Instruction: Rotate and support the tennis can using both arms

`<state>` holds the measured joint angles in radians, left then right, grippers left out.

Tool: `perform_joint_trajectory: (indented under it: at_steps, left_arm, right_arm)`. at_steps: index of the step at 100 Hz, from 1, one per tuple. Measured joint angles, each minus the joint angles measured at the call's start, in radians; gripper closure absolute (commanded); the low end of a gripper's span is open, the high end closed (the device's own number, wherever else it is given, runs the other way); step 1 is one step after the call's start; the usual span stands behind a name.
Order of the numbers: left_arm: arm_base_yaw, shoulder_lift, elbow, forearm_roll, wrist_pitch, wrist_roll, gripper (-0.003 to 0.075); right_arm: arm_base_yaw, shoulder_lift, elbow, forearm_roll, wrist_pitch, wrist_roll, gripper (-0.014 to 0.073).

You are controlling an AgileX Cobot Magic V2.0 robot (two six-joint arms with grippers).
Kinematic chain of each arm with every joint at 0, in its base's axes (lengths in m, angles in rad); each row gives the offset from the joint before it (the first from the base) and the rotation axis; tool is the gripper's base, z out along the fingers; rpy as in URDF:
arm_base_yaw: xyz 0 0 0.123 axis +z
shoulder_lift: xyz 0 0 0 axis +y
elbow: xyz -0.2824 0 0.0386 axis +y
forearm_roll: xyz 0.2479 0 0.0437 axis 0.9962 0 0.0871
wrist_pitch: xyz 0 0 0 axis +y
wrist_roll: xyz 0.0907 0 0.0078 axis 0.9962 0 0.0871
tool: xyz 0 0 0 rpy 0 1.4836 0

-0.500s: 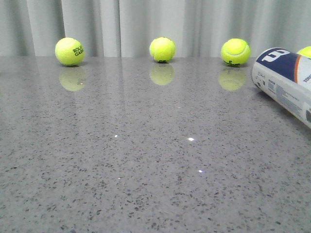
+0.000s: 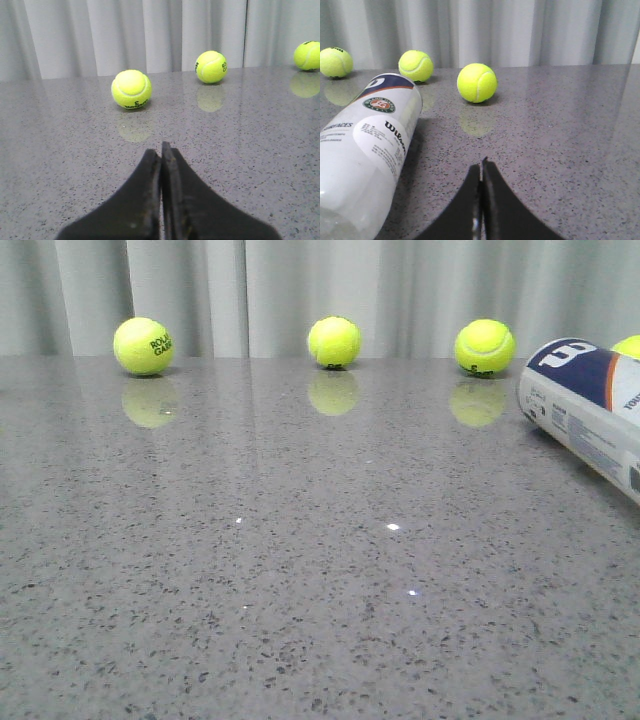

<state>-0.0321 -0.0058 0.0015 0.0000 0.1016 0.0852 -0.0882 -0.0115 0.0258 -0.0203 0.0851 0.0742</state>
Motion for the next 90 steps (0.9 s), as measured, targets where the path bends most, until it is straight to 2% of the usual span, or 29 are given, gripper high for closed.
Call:
perform_joint_trajectory:
  at_steps: [53, 66, 90]
  left_arm:
    - [0.000, 0.000, 0.000, 0.000, 0.000, 0.000, 0.0738]
    - [0.000, 0.000, 0.000, 0.000, 0.000, 0.000, 0.0738]
    - [0.000, 0.000, 0.000, 0.000, 0.000, 0.000, 0.0738]
  right_arm:
    - [0.000, 0.000, 0.000, 0.000, -0.014, 0.000, 0.0662]
    - [0.000, 0.004, -0.019, 0.000, 0.038, 0.000, 0.0662]
    - [0.000, 0.191, -0.160, 0.000, 0.106, 0.000, 0.0662]
